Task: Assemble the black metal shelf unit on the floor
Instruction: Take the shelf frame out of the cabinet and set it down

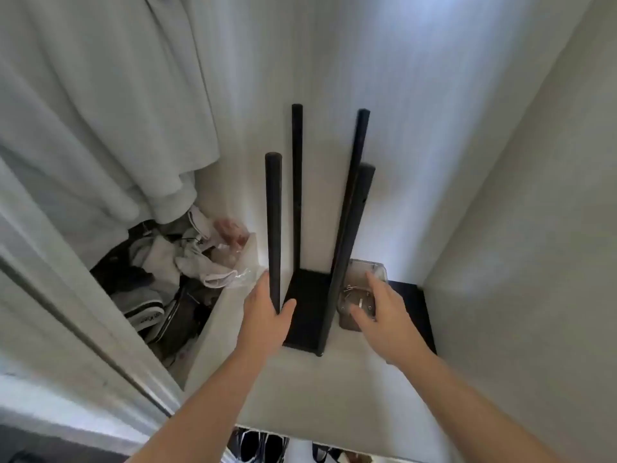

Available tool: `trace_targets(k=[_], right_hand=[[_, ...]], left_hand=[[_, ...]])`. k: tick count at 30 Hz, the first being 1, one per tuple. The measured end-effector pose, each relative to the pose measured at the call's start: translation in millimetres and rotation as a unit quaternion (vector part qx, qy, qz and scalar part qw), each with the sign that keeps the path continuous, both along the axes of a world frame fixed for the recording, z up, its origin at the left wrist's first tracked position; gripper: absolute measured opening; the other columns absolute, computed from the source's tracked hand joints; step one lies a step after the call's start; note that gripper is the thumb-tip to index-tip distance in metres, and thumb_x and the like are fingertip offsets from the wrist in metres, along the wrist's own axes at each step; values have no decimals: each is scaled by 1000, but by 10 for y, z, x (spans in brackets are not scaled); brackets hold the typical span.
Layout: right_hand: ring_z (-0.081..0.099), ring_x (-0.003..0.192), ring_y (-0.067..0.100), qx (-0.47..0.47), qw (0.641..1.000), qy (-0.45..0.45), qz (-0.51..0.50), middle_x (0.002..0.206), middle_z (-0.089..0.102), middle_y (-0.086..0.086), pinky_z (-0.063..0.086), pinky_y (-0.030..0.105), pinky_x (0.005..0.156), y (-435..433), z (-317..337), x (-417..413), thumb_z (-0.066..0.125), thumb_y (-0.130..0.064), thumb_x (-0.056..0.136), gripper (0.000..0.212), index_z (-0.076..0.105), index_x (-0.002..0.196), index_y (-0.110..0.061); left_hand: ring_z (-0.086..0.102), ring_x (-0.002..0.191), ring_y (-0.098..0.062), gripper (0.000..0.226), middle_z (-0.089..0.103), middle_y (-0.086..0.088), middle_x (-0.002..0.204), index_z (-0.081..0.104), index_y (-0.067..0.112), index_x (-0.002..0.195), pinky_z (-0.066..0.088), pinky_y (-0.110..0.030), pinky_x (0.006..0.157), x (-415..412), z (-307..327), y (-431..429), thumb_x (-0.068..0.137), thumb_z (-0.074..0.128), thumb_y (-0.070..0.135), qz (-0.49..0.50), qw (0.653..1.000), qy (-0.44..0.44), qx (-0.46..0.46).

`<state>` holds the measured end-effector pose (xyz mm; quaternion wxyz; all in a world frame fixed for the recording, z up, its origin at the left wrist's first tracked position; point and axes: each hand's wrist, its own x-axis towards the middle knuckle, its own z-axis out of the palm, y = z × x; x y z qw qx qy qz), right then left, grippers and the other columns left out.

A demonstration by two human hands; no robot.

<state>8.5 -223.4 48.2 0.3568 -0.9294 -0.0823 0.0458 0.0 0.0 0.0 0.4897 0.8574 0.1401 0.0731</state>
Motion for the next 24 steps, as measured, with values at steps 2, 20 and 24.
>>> trace_targets(k=[2, 20, 24], right_hand=[[36, 143, 18, 47, 998, 32, -17, 159, 34, -3, 37, 46, 117, 107, 10, 223, 60, -34, 100, 77, 15, 161, -30], [66, 99, 5, 210, 974, 47, -73, 105, 67, -21, 50, 14, 76, 320, 90, 570, 61, -10, 99, 31, 59, 124, -29], [65, 104, 4, 226, 972, 36, -48, 111, 69, -16, 50, 15, 80, 197, 237, 293, 61, -9, 99, 33, 59, 126, -29]], left_hand=[[35, 143, -22, 74, 37, 0, 156, 25, 22, 155, 34, -43, 117, 253, 53, 78, 93, 66, 31, 17, 1000, -5, -20], [63, 89, -4, 20, 66, 15, 96, 57, 28, 108, 44, -11, 70, 611, 190, 193, 95, 62, 14, -23, 999, -24, -11], [62, 92, 2, 23, 66, 21, 101, 56, 33, 112, 42, -6, 71, 279, 326, 88, 96, 62, 18, -27, 999, -44, 4]])
